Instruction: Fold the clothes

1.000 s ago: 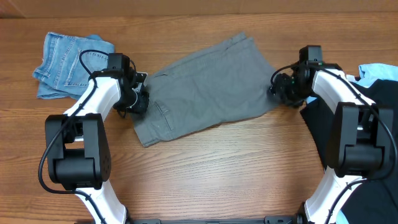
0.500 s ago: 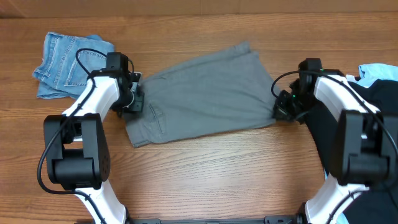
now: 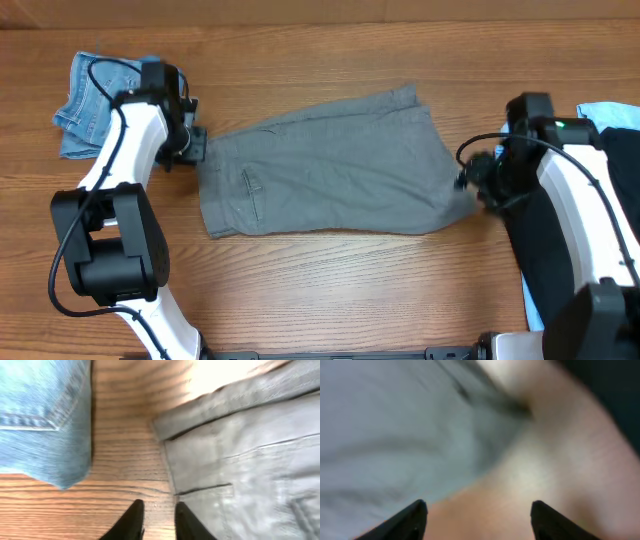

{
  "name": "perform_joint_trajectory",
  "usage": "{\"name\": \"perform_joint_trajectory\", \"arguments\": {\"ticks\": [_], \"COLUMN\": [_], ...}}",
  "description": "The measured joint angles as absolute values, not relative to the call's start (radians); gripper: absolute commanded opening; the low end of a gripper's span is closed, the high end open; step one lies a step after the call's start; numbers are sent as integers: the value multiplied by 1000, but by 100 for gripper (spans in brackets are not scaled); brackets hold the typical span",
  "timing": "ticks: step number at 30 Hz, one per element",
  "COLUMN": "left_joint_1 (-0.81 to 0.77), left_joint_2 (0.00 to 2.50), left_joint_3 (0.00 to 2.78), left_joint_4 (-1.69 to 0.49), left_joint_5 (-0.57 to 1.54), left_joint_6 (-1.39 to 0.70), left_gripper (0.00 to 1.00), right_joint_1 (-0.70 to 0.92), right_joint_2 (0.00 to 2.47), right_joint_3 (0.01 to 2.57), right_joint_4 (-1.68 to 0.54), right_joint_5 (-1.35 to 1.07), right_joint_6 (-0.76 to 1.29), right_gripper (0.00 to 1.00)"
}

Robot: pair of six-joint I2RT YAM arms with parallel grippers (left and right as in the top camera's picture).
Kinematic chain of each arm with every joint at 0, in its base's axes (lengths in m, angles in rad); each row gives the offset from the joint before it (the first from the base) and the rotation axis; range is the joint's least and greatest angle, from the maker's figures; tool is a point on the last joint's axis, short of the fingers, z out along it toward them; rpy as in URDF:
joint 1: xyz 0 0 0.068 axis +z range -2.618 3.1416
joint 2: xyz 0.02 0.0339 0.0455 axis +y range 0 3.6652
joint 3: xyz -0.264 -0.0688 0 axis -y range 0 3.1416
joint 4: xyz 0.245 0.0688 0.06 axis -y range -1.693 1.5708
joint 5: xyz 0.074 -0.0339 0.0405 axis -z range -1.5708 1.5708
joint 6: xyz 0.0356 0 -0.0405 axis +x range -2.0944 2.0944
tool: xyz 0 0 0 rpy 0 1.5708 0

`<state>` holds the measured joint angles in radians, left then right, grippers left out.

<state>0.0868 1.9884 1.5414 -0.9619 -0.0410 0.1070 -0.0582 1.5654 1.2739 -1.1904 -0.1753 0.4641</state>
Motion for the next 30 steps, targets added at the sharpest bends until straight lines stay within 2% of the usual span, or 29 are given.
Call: {"name": "perform_joint_trajectory", "arguments": {"ticks": [3,10,13,21,25,30], "left_joint_1": [85,73,72,72,72,72], "left_joint_2": [1988,1988,1988,1988,1988,1988], "left_joint_3": [1597,1639,1643,1644,1644,1644], "left_joint_4": [-1008,-1068,-1089,-1136,-1137,-1136], "left_joint_5": [14,152,195,237,244,244], "left_joint_6": [114,125,135,139,139,139], "left_gripper": [39,48,48,50,52,53], "right_joint_1": [-59,-58,-58,-58,-58,-57], "right_joint_2": [1566,1681,1790,2023,2066,2079], "right_joint_3": [1272,1273,1274,1272,1272,1272], "right_joint_4": [-962,-548,-422,-184,-111,-129], "right_joint_5": [-203,-271,-304,-364,-430,-490], "right_joint_6": [416,383,380,392,394,394], "right_gripper": [67,67,68,76,61,42]}}
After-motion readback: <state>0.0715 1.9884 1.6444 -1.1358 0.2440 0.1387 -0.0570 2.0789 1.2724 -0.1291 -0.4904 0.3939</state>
